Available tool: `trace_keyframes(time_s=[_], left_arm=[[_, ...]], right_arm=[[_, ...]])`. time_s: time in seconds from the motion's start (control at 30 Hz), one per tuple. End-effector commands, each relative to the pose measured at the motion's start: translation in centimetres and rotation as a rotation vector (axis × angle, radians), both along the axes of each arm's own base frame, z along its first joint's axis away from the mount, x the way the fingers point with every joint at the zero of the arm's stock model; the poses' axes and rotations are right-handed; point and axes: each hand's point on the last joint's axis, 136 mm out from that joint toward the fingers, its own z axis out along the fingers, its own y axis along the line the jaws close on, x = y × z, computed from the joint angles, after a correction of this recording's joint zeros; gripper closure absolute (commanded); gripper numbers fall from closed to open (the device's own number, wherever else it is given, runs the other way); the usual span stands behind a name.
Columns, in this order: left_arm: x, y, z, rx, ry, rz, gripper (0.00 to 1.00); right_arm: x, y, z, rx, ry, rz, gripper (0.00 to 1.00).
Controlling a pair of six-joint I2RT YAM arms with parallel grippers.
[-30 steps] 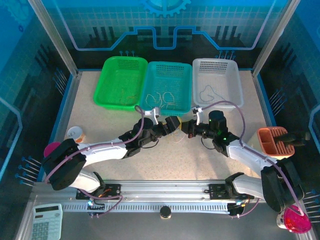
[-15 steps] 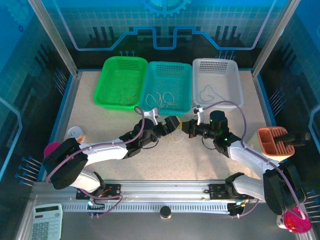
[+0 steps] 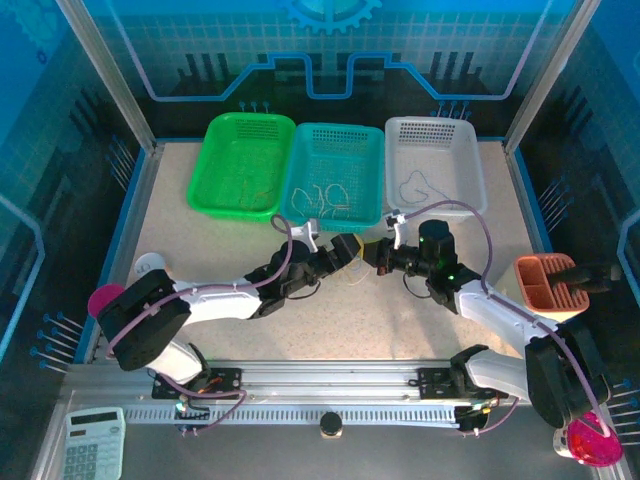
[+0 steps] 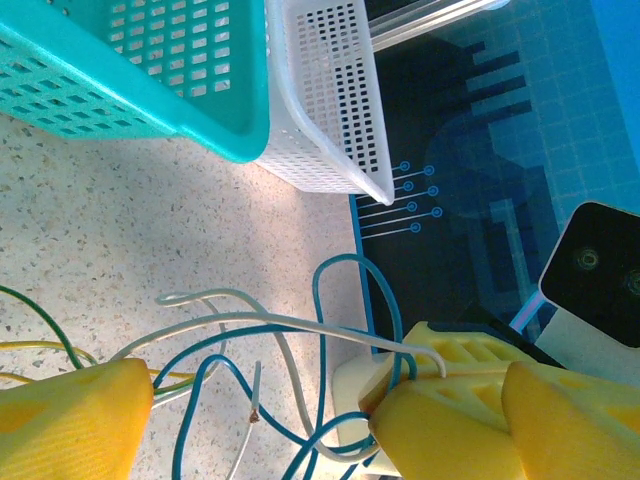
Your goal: Untangle the cables
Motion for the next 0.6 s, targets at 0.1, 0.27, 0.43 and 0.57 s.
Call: trace_keyframes(time_s=[0.1,0.27,0.43,0.57], left_arm=[[3.0,1.2,3.3,-0.06,-0.088,0.075,0.06],[3.9,1.7,4.7,-0.095,-0.118,0.084,0.05],[3.5,1.3,4.7,-0.098,-0.117,0.048,0.05],[2.9,2.1,4.0,-0.054,-0.12,0.015,0.06]], right_arm=[[-0.8,0.1,0.7,0.016,-0.031,0.014,1.0],[-1.2,0.0,0.1,0.02,-0.017,0.014,1.0],[-1.0,-0.1,0.0,0.014,-0.016,0.003,1.0],[-0.4,-0.3,0.5,0.017,-0.025,-0.002,1.0]])
